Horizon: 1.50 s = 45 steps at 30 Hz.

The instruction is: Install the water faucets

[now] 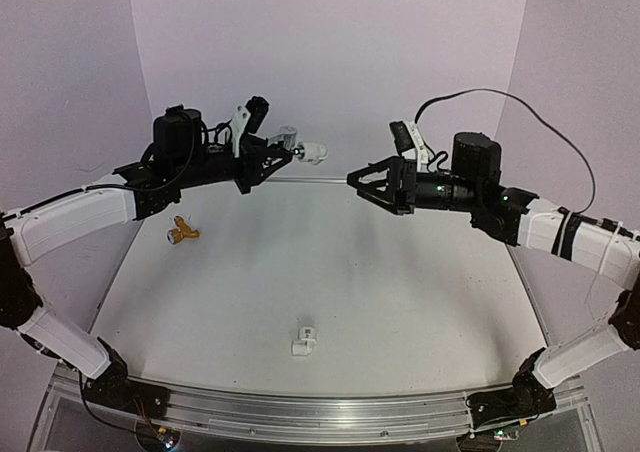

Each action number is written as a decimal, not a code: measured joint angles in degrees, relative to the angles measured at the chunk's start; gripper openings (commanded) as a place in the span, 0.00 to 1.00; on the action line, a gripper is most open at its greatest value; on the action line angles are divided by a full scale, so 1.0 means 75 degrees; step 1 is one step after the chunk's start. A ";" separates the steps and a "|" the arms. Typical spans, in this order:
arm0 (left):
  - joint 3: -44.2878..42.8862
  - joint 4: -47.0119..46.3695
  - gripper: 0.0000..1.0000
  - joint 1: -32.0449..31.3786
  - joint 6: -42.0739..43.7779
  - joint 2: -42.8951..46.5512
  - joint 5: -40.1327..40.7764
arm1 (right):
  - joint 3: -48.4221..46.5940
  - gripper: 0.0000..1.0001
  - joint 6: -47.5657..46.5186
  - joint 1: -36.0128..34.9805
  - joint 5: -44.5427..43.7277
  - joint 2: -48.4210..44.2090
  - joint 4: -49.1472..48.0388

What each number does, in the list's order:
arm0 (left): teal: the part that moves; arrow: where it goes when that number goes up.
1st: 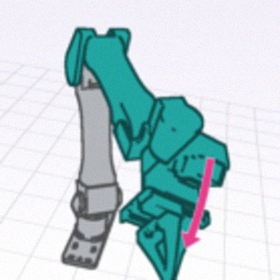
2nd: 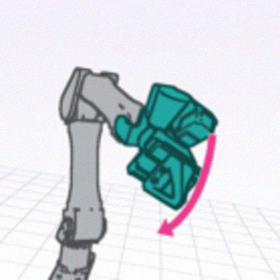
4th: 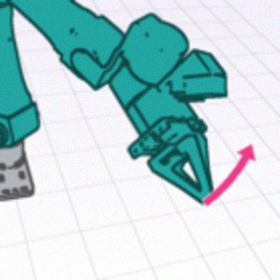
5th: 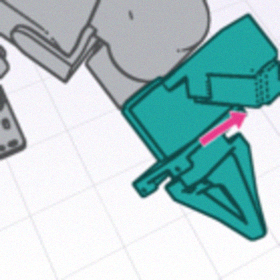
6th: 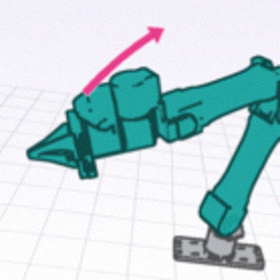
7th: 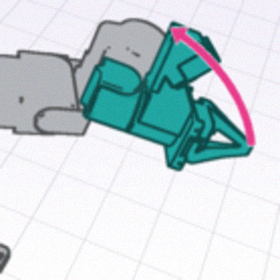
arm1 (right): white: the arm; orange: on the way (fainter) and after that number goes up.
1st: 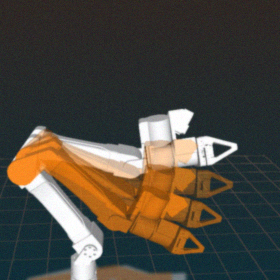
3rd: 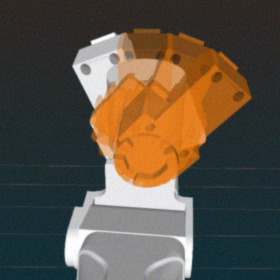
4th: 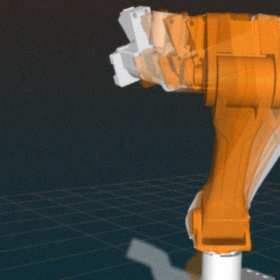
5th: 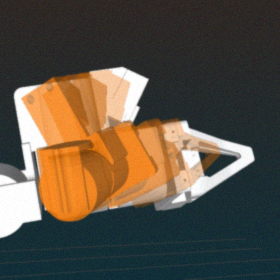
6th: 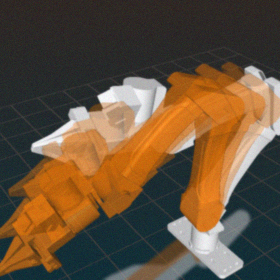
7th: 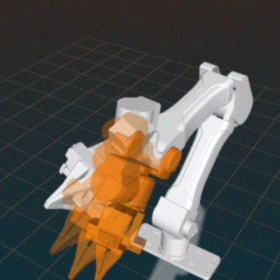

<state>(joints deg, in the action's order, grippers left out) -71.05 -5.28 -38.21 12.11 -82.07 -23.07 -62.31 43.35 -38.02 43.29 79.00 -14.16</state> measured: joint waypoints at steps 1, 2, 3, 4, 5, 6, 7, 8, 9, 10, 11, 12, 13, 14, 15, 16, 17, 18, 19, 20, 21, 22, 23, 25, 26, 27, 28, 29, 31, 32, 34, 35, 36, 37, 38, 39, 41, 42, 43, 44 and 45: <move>0.0087 -0.0018 0.00 0.0044 -0.0653 0.0076 -0.0126 | -0.0196 0.98 -0.1137 0.0003 -0.0012 -0.0101 0.0525; 0.0160 -0.0031 0.00 0.0107 -0.1358 0.0135 -0.0297 | -0.0345 0.98 -0.2031 0.0003 -0.0031 -0.0186 0.0904; 0.0207 -0.0036 0.00 0.0163 -0.1963 0.0179 -0.0474 | -0.0489 0.98 -0.2919 0.0003 -0.0054 -0.0275 0.1250; 0.0254 -0.0048 0.00 0.0206 -0.2546 0.0210 -0.0644 | -0.0619 0.98 -0.3684 0.0003 -0.0052 -0.0335 0.1534; 0.0310 -0.0067 0.00 0.0255 -0.3159 0.0238 -0.0856 | -0.0784 0.98 -0.4458 0.0003 -0.0034 -0.0358 0.1811; 0.0355 -0.0080 0.00 0.0295 -0.3695 0.0261 -0.1072 | -0.0932 0.97 -0.5079 0.0003 -0.0012 -0.0346 0.2017; 0.0397 -0.0090 0.00 0.0315 -0.4247 0.0272 -0.1307 | -0.1080 0.97 -0.5584 0.0003 0.0049 -0.0290 0.2171; 0.0445 -0.0107 0.00 0.0324 -0.4811 0.0281 -0.1547 | -0.1234 0.97 -0.6057 0.0003 0.0135 -0.0209 0.2307; 0.0500 -0.0132 0.00 0.0319 -0.5315 0.0292 -0.1769 | -0.1378 0.96 -0.6432 0.0003 0.0243 -0.0102 0.2399; 0.0582 -0.0164 0.00 0.0314 -0.5764 0.0314 -0.1976 | -0.1516 0.95 -0.6698 0.0003 0.0388 0.0039 0.2465; 0.0664 -0.0181 0.00 0.0304 -0.6117 0.0346 -0.2137 | -0.1666 0.93 -0.6869 0.0003 0.0541 0.0217 0.2475; 0.0742 -0.0193 0.00 0.0294 -0.6413 0.0384 -0.2281 | -0.1797 0.92 -0.6971 0.0003 0.0685 0.0393 0.2462; 0.0847 -0.0202 0.00 0.0283 -0.6651 0.0454 -0.2392 | -0.1920 0.91 -0.6980 0.0003 0.0856 0.0584 0.2417; 0.0963 -0.0208 0.00 0.0272 -0.6859 0.0537 -0.2493 | -0.2042 0.90 -0.6969 0.0002 0.1038 0.0796 0.2359; 0.1078 -0.0223 0.00 0.0263 -0.7011 0.0632 -0.2573 | -0.2123 0.89 -0.6911 0.0000 0.1212 0.1001 0.2288; 0.1183 -0.0235 0.00 0.0248 -0.7152 0.0734 -0.2630 | -0.2178 0.88 -0.6834 -0.0003 0.1386 0.1184 0.2214; 0.1249 -0.0242 0.00 0.0240 -0.7251 0.0817 -0.2688 | -0.2232 0.87 -0.6754 -0.0025 0.1532 0.1343 0.2167; 0.1300 -0.0247 0.00 0.0233 -0.7342 0.0890 -0.2740 | -0.2282 0.86 -0.6667 -0.0050 0.1668 0.1498 0.2115; 0.1324 -0.0255 0.00 0.0220 -0.7414 0.0943 -0.2775 | -0.2317 0.85 -0.6578 -0.0081 0.1775 0.1642 0.2059; 0.1336 -0.0287 0.00 0.0198 -0.7455 0.0978 -0.2806 | -0.2345 0.84 -0.6516 -0.0123 0.1842 0.1745 0.2044; 0.1338 -0.0318 0.00 0.0190 -0.7484 0.0992 -0.2839 | -0.2378 0.82 -0.6440 -0.0181 0.1913 0.1844 0.2008; 0.1338 -0.0354 0.00 0.0183 -0.7509 0.0996 -0.2881 | -0.2407 0.80 -0.6368 -0.0263 0.1972 0.1929 0.1974; 0.1338 -0.0373 0.00 0.0170 -0.7535 0.0997 -0.2919 | -0.2435 0.77 -0.6307 -0.0349 0.2015 0.2002 0.1942; 0.1338 -0.0375 0.00 0.0150 -0.7565 0.0997 -0.2980 | -0.2485 0.72 -0.6100 -0.0497 0.2063 0.2107 0.1847; 0.1338 -0.0375 0.00 0.0144 -0.7570 0.0997 -0.3017 | -0.2501 0.69 -0.5987 -0.0557 0.2079 0.2145 0.1794; 0.1338 -0.0378 0.00 0.0136 -0.7570 0.0997 -0.3078 | -0.2522 0.67 -0.5848 -0.0599 0.2103 0.2176 0.1759; 0.1338 -0.0382 0.00 0.0136 -0.7568 0.0997 -0.3128 | -0.2576 0.64 -0.5740 -0.0623 0.2154 0.2232 0.1712; 0.1338 -0.0384 0.00 0.0134 -0.7566 0.0997 -0.3170 | -0.2628 0.62 -0.5635 -0.0638 0.2204 0.2288 0.1650; 0.1338 -0.0381 0.00 0.0115 -0.7556 0.0997 -0.3211 | -0.2695 0.59 -0.5438 -0.0638 0.2294 0.2378 0.1520; 0.1338 -0.0390 0.00 0.0113 -0.7550 0.0997 -0.3242 | -0.2707 0.57 -0.5366 -0.0638 0.2341 0.2402 0.1476; 0.1338 -0.0410 0.00 0.0113 -0.7536 0.0997 -0.3306 | -0.2716 0.49 -0.5230 -0.0638 0.2409 0.2442 0.1405; 0.1338 -0.0429 0.00 0.0113 -0.7530 0.0994 -0.3323 | -0.2719 0.44 -0.5186 -0.0638 0.2428 0.2450 0.1380; 0.1338 -0.0444 0.00 0.0113 -0.7524 0.0992 -0.3336 | -0.2721 0.42 -0.5082 -0.0638 0.2452 0.2459 0.1361; 0.1338 -0.0450 0.00 0.0113 -0.7509 0.0992 -0.3368 | -0.2722 0.41 -0.5037 -0.0636 0.2466 0.2462 0.1333; 0.1338 -0.0469 0.00 0.0113 -0.7486 0.0992 -0.3398 | -0.2725 0.41 -0.4956 -0.0635 0.2488 0.2471 0.1299; 0.1338 -0.0489 0.00 0.0113 -0.7461 0.0992 -0.3432 | -0.2731 0.40 -0.4892 -0.0634 0.2517 0.2480 0.1273; 0.1338 -0.0517 0.00 0.0113 -0.7412 0.0992 -0.3500 | -0.2739 0.34 -0.4780 -0.0633 0.2562 0.2494 0.1220; 0.1338 -0.0523 0.00 0.0115 -0.7395 0.0992 -0.3515 | -0.2742 0.27 -0.4703 -0.0633 0.2574 0.2505 0.1197; 0.1338 -0.0522 0.00 0.0116 -0.7381 0.0992 -0.3522 | -0.2744 0.20 -0.4638 -0.0630 0.2602 0.2521 0.1165; 0.1338 -0.0521 0.00 0.0117 -0.7349 0.0990 -0.3529 | -0.2748 0.13 -0.4562 -0.0628 0.2638 0.2537 0.1137; 0.1338 -0.0520 0.00 0.0120 -0.7292 0.0989 -0.3536 | -0.2752 0.06 -0.4475 -0.0624 0.2682 0.2557 0.1106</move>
<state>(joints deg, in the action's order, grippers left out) -61.01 -9.18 -37.31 -42.58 -74.65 -49.59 -82.95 9.79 -42.70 63.40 98.18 -5.86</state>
